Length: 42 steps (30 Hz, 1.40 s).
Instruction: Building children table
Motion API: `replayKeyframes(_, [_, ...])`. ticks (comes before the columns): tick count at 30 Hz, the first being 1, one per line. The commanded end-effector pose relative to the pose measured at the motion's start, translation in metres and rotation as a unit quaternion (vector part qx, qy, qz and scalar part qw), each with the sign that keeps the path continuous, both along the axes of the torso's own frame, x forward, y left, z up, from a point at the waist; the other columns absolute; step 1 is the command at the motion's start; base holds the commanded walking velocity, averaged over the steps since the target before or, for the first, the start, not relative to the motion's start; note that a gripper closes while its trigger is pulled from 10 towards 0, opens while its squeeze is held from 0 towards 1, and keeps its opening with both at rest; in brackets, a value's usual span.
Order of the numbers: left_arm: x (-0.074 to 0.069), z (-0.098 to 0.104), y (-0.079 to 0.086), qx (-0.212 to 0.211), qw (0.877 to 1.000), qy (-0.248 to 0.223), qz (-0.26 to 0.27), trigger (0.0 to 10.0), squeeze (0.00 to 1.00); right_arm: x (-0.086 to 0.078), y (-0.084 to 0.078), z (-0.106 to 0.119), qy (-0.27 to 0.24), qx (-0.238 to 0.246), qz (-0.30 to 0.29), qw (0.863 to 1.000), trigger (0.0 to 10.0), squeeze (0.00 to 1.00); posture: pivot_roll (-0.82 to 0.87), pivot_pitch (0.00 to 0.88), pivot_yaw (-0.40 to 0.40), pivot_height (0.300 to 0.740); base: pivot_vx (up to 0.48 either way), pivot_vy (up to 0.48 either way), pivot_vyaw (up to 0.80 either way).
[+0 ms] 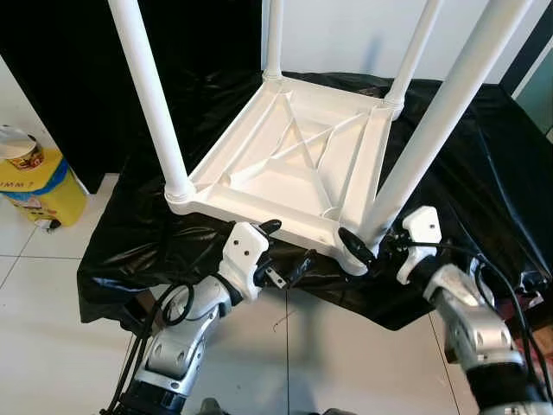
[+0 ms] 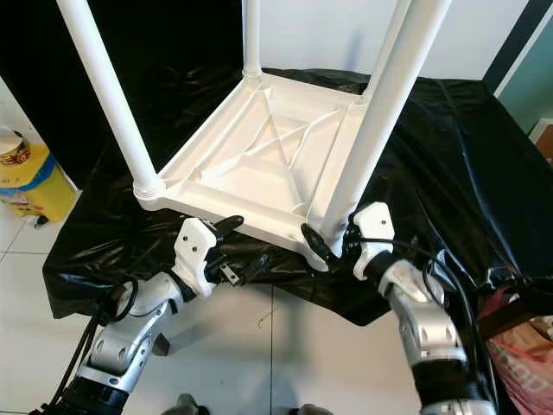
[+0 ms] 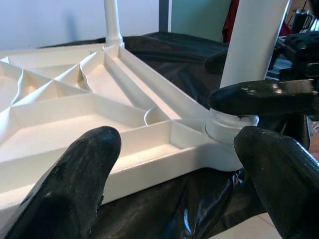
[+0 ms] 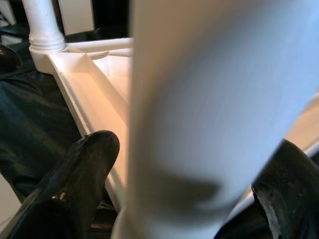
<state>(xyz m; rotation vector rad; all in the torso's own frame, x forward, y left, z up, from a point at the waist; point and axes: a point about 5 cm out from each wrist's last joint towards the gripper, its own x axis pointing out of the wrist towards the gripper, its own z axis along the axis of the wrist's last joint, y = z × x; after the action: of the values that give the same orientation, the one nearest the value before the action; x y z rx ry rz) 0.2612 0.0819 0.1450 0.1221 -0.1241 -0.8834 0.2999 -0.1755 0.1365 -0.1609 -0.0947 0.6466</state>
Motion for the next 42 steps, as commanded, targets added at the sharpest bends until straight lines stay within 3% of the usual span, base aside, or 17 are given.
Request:
replayKeyframes(1, [0.002, 0.004, -0.002, -0.003, 1.000, -0.015, 0.012, 10.0, 0.00, 0.002, 0.004, -0.008, 0.016, -0.021, 0.030, 0.999, 10.0, 0.00, 0.01, 0.052, -0.070, 0.740, 0.000, 0.000, 0.00])
replayKeyframes(3, [0.002, 0.005, -0.002, -0.003, 1.000, -0.016, 0.012, 10.0, 0.00, 0.003, 0.006, -0.009, 0.019, -0.026, 0.038, 0.999, 10.0, 0.00, 0.01, 0.052, -0.070, 0.740, 0.000, 0.000, 0.00])
replayKeyframes(4, [0.002, 0.005, -0.003, -0.004, 1.000, -0.017, 0.011, 10.0, 0.00, 0.004, 0.010, -0.011, 0.024, -0.029, 0.050, 0.998, 2.4, 0.00, 0.01, 0.049, -0.071, 0.740, 0.000, 0.000, 0.00])
replayKeyframes(6, [0.002, 0.005, -0.003, -0.004, 1.000, -0.017, 0.010, 10.0, 0.00, 0.005, 0.012, -0.013, 0.026, -0.030, 0.059, 0.997, 2.4, 0.00, 0.01, 0.048, -0.072, 0.740, 0.000, 0.000, 0.00])
replayKeyframes(7, [0.003, 0.006, -0.004, -0.003, 1.000, -0.019, 0.010, 10.0, 0.00, 0.005, 0.015, -0.016, 0.031, -0.031, 0.068, 0.997, 0.0, 0.00, 0.02, 0.047, -0.078, 0.740, 0.000, 0.000, 0.00])
replayKeyframes(17, [0.002, 0.008, -0.006, -0.010, 0.999, -0.024, 0.022, 10.0, 0.00, 0.003, 0.020, -0.027, 0.042, -0.026, 0.085, 0.995, 0.0, 0.00, 0.03, 0.072, -0.098, 0.740, 0.000, 0.000, 0.00])
replayKeyframes(18, [0.000, 0.007, -0.007, -0.008, 0.999, -0.022, 0.022, 10.0, 0.00, 0.004, 0.020, -0.027, 0.043, -0.025, 0.080, 0.996, 10.0, 0.00, 0.03, 0.076, -0.100, 0.740, 0.000, 0.000, 0.00])
replayKeyframes(27, [-0.006, 0.002, -0.006, -0.003, 1.000, -0.014, 0.023, 10.0, 0.00, 0.001, 0.020, -0.028, 0.034, -0.004, 0.041, 0.999, 10.0, 0.00, 0.04, 0.092, -0.091, 0.740, 0.000, 0.000, 0.00])
replayKeyframes(30, [-0.005, 0.001, -0.005, 0.003, 1.000, -0.011, 0.017, 10.0, 0.00, -0.005, 0.018, -0.029, 0.026, 0.031, -0.007, 0.999, 10.0, 0.00, 0.02, 0.094, -0.076, 0.740, 0.000, 0.000, 0.00])
replayKeyframes(40, [0.000, 0.004, -0.015, 0.005, 1.000, -0.012, -0.007, 10.0, 0.00, -0.021, 0.010, -0.031, 0.002, 0.064, -0.126, 0.990, 10.0, 0.00, -0.02, 0.100, -0.037, 0.740, 0.000, 0.000, 0.00])
replayKeyframes(42, [0.000, 0.004, -0.015, 0.005, 1.000, -0.012, -0.007, 10.0, 0.00, -0.021, 0.010, -0.031, 0.002, 0.064, -0.126, 0.990, 10.0, 0.00, -0.02, 0.100, -0.037, 0.740, 0.000, 0.000, 0.00])
